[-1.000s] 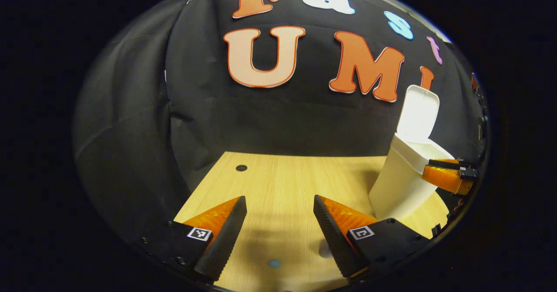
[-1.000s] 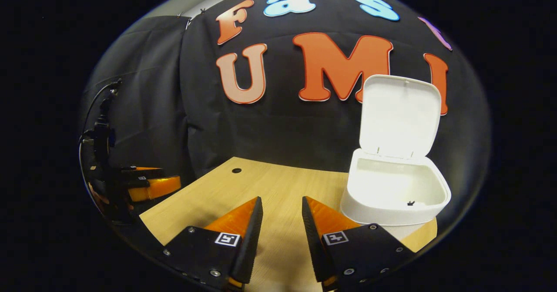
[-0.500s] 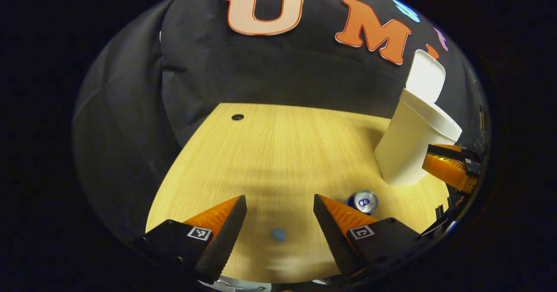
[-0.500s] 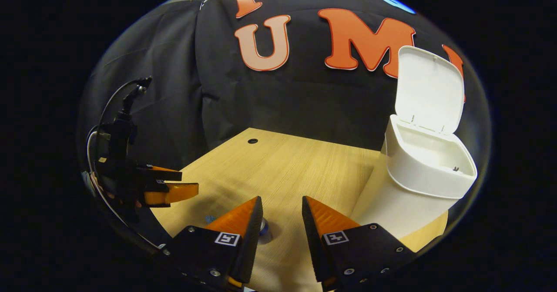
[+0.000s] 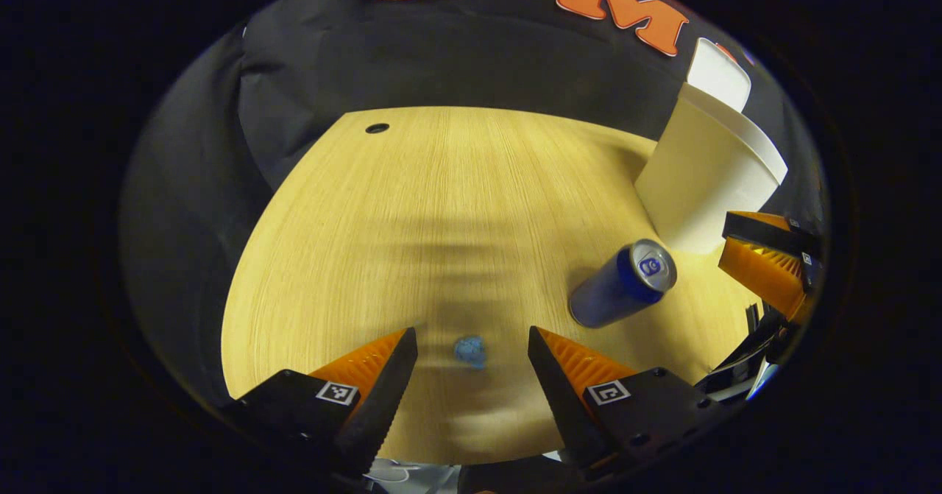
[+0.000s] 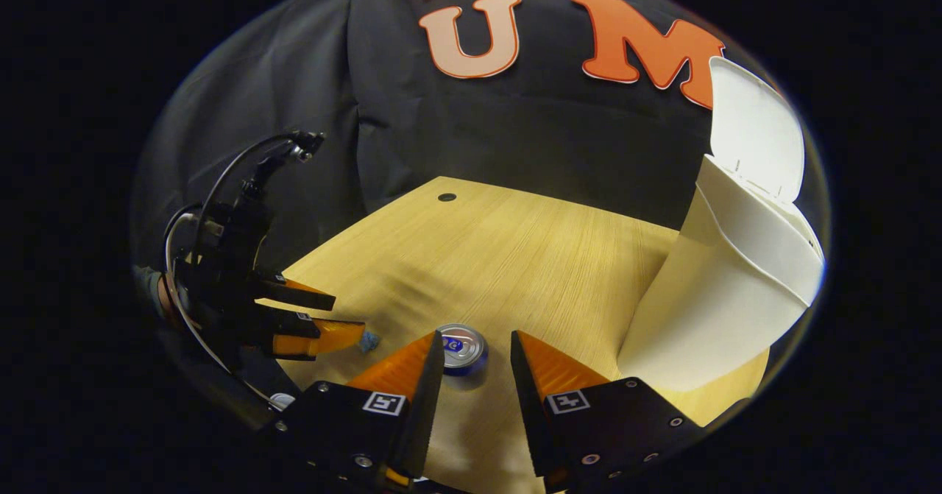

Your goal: Press the lid of the desktop garbage bin to open it, pick up the crumpled paper on the desktop and throw it into the bin, then pick up the pop can on the desktop and drop it into the bin, and finally close the garbage bin lid.

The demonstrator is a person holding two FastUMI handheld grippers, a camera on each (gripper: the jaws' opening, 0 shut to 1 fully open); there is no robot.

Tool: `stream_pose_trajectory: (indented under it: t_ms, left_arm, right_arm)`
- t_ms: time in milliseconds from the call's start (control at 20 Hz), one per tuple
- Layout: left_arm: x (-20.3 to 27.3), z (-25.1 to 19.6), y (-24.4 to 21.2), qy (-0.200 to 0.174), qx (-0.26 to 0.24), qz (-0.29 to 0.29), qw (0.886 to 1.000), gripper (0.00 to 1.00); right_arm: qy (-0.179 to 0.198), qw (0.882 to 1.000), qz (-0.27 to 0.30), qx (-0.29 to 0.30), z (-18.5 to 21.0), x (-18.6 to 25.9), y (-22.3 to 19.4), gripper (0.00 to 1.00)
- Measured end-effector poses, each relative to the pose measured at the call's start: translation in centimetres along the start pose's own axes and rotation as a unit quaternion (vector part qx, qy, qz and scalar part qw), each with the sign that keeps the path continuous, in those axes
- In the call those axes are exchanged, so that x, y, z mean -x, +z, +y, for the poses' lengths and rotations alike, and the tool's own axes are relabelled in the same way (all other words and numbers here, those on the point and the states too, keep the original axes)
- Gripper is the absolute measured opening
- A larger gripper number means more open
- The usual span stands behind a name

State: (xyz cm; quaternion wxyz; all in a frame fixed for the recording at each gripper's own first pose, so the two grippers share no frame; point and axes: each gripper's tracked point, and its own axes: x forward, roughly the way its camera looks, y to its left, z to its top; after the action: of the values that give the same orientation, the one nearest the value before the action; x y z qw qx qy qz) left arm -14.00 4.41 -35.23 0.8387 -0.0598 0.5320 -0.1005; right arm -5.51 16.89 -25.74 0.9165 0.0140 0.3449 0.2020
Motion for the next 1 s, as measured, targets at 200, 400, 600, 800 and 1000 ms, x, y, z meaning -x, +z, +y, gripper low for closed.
stream_pose_trajectory:
  t_ms: [200, 400, 600, 800, 1000]
  left_arm:
    - [-1.1, 0.2, -0.6, -0.002, -0.016, 0.025, 1.000, 0.97]
    - [-1.6, 0.5, 0.3, -0.003, -0.033, 0.048, 0.998, 0.98]
    - [-1.2, 1.0, 2.2, -0.001, -0.045, 0.075, 0.996, 0.98]
    - [-0.2, 2.1, 7.4, 0.016, -0.068, 0.057, 0.996, 0.82]
    - [1.7, 1.9, 14.2, 0.019, -0.083, 0.039, 0.996, 0.32]
  right_arm:
    - [0.001, 1.000, 0.013, -0.002, 0.8, -0.4, -1.4, 0.57]
    - [0.004, 0.999, 0.029, -0.017, 1.1, -1.2, -2.7, 0.61]
    - [0.011, 0.999, 0.040, -0.029, 1.6, -2.0, -3.6, 0.72]
    - [0.008, 0.998, 0.057, -0.028, 1.8, -3.5, -5.4, 0.76]
    - [0.009, 0.997, 0.066, -0.040, 2.0, -4.7, -6.5, 0.76]
